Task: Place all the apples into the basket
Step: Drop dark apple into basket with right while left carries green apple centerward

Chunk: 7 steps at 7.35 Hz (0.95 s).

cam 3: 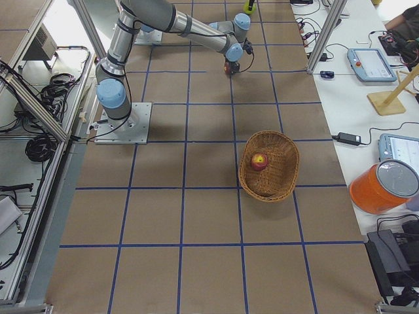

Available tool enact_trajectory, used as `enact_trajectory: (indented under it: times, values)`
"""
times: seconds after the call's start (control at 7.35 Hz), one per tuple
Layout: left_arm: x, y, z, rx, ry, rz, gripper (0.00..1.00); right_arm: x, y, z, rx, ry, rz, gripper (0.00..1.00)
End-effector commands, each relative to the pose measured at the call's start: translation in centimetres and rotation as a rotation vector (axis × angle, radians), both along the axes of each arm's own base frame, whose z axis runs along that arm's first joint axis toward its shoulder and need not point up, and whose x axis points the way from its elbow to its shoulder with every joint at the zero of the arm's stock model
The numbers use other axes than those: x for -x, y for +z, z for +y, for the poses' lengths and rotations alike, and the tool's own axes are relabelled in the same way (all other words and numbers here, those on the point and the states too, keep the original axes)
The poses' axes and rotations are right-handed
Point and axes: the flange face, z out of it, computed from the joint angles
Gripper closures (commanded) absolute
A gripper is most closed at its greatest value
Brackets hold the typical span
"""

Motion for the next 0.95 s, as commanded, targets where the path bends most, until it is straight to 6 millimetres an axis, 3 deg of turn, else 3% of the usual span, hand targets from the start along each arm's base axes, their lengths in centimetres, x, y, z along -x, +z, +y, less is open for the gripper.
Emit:
enact_trajectory:
  times: [0.0, 0.14, 0.27, 0.41, 0.54, 0.68, 0.82]
  values:
    - [4.4, 5.0, 0.9, -0.04, 0.096, 0.027, 0.83, 6.7, 7.4, -4.0, 0.008, -0.122, -0.043, 1.0]
    - [11.1, 7.8, 1.4, -0.062, 0.161, 0.041, 0.83, 12.7, 11.6, -6.8, 0.028, -0.218, -0.063, 1.0]
    - [19.0, 9.8, 2.1, -0.087, 0.238, 0.024, 0.82, 20.8, 13.8, -10.0, 0.046, -0.287, -0.034, 1.0]
    - [25.8, 11.5, 2.9, -0.079, 0.297, 0.015, 0.82, 29.3, 13.6, -11.9, 0.046, -0.265, 0.07, 1.0]
    - [31.3, 12.1, 3.5, -0.077, 0.413, 0.044, 0.82, 38.2, 13.3, -13.2, 0.061, -0.193, 0.115, 1.0]
    - [37.9, 11.5, 4.7, -0.095, 0.49, 0.02, 0.82, 46.8, 12.5, -13.3, 0.062, -0.174, 0.114, 1.0]
    - [45.6, 9.3, 7.1, -0.132, 0.47, -0.01, 0.81, 50.8, 9.3, -13.5, 0.029, -0.167, 0.097, 1.0]
